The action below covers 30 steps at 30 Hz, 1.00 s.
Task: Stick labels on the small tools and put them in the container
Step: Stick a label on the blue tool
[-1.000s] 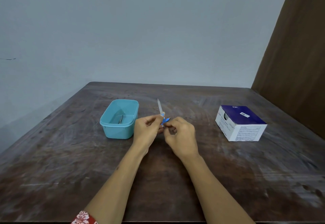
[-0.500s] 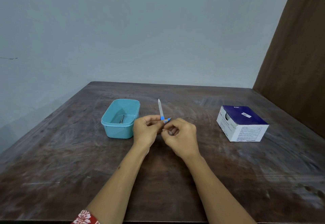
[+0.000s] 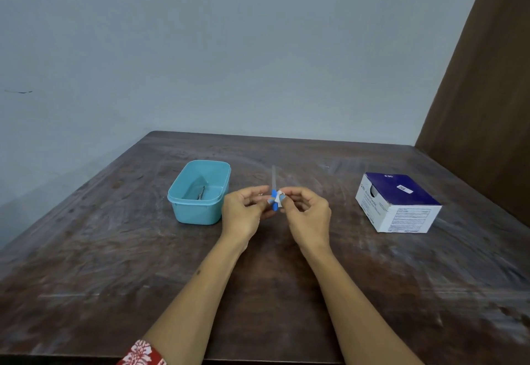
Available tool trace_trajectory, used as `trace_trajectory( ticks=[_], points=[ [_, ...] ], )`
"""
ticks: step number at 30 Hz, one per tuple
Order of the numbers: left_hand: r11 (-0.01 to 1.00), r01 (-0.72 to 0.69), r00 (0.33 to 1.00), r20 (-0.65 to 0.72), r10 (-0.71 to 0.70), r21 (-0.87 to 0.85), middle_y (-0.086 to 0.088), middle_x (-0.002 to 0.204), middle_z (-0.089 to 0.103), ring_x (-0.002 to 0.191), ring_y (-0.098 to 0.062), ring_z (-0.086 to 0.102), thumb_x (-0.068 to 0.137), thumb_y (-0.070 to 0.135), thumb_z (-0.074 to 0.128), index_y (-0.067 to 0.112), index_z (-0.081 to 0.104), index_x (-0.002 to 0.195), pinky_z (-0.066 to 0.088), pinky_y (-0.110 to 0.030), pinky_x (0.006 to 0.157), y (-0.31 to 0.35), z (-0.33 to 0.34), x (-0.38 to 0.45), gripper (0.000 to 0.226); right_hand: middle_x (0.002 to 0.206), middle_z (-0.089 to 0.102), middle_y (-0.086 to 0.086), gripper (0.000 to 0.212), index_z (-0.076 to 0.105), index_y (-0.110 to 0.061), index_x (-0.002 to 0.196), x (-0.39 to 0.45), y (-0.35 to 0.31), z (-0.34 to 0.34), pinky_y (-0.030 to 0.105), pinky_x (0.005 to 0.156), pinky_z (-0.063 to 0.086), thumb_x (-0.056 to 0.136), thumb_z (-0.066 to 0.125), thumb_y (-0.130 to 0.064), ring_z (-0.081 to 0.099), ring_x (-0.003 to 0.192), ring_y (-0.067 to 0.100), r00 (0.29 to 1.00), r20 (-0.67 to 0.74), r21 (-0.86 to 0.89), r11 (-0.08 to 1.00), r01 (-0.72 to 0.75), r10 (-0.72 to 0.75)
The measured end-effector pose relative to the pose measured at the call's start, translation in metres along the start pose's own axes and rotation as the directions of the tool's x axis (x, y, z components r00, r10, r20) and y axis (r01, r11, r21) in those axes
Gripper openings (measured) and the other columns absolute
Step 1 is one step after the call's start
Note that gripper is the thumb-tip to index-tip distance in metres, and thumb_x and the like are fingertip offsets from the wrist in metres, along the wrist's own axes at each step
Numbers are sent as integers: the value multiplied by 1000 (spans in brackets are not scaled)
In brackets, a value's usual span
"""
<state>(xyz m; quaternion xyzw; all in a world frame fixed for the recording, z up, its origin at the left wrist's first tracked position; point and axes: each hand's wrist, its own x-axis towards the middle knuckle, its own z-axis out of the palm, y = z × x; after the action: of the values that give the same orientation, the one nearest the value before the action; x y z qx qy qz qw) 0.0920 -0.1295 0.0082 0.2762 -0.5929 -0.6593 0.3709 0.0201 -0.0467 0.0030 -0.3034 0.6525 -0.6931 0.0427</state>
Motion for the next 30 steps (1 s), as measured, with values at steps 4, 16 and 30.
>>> trace_trajectory(
  ticks=[4,16,30],
  points=[
    [1000,9,999,39,-8,-20,-6,86,71,80,-18,71,82,-5,63,3,69,101,59,-26,70,3,2,-4,21,79,72,-3,18,71,-22,81,1,2,0,24,70,57,81,68,-5,69,76,10,1000,5,-2,1000,3,-3],
    [992,7,996,83,-18,125,-13,86,72,79,-20,70,79,-6,66,4,70,101,56,-20,62,1,1,-5,24,89,67,-4,23,72,-14,95,1,5,1,13,70,51,82,62,2,65,80,6,951,-40,-272,919,284,-306],
    [979,120,970,192,-151,162,-17,82,71,71,-23,70,79,-2,68,-1,70,88,60,-33,66,3,3,-10,9,89,68,3,23,73,-8,91,2,6,-2,9,71,48,83,59,7,63,76,8,910,-64,-372,856,359,-409]
  ],
)
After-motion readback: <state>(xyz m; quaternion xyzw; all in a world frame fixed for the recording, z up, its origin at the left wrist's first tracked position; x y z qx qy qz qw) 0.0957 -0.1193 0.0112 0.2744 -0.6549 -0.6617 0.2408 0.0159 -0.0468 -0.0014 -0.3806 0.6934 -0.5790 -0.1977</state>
